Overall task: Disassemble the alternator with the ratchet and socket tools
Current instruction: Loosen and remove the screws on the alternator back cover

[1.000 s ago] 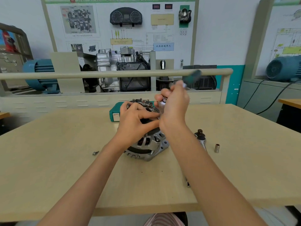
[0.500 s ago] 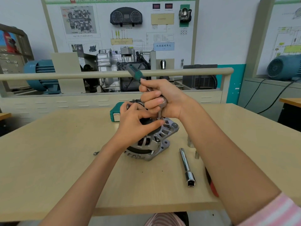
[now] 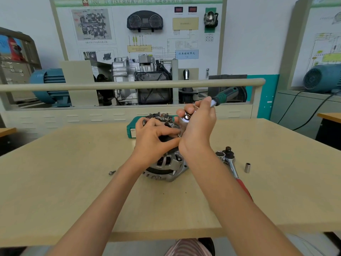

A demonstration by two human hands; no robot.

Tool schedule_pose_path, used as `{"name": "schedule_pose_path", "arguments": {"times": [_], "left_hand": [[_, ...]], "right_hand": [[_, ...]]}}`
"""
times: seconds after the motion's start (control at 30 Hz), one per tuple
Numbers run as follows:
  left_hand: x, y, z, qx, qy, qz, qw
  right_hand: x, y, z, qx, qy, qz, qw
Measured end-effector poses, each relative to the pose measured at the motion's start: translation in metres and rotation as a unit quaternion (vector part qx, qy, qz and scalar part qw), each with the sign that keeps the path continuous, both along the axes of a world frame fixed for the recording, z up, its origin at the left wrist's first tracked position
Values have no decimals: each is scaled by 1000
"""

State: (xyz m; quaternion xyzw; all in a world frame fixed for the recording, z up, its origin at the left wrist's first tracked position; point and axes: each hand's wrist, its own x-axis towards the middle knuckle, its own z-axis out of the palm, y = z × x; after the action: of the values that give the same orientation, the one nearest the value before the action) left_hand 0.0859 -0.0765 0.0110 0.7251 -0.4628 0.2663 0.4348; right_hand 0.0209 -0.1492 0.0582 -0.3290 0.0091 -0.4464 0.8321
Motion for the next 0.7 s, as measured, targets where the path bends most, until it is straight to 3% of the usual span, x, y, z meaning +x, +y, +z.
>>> {"name": "schedule_pose_path", "arguments": {"times": [0.13,0.3,0.47,0.53,0.6,0.7], "left_hand": [[0,0,0,8,-2,-8,1000],[-1,-4,3,15,-27,-2,1000],[3,-8,2,17,-21,-14,1000],[4,-8,1,16,8,-13,1000],[5,-7,2,27,22,-13,999],[5,-8,1,17,-1,-16,1000]], "right_hand": [[1,-6,7,-55,57,76,994],[1,-20,18,-134,136,209,959],[-2,-34,29,-223,176,410,866],[-2,-34,30,-258,192,449,834],[-1,-32,30,-263,197,457,827],[-2,-31,26,-240,166,442,848]]}}
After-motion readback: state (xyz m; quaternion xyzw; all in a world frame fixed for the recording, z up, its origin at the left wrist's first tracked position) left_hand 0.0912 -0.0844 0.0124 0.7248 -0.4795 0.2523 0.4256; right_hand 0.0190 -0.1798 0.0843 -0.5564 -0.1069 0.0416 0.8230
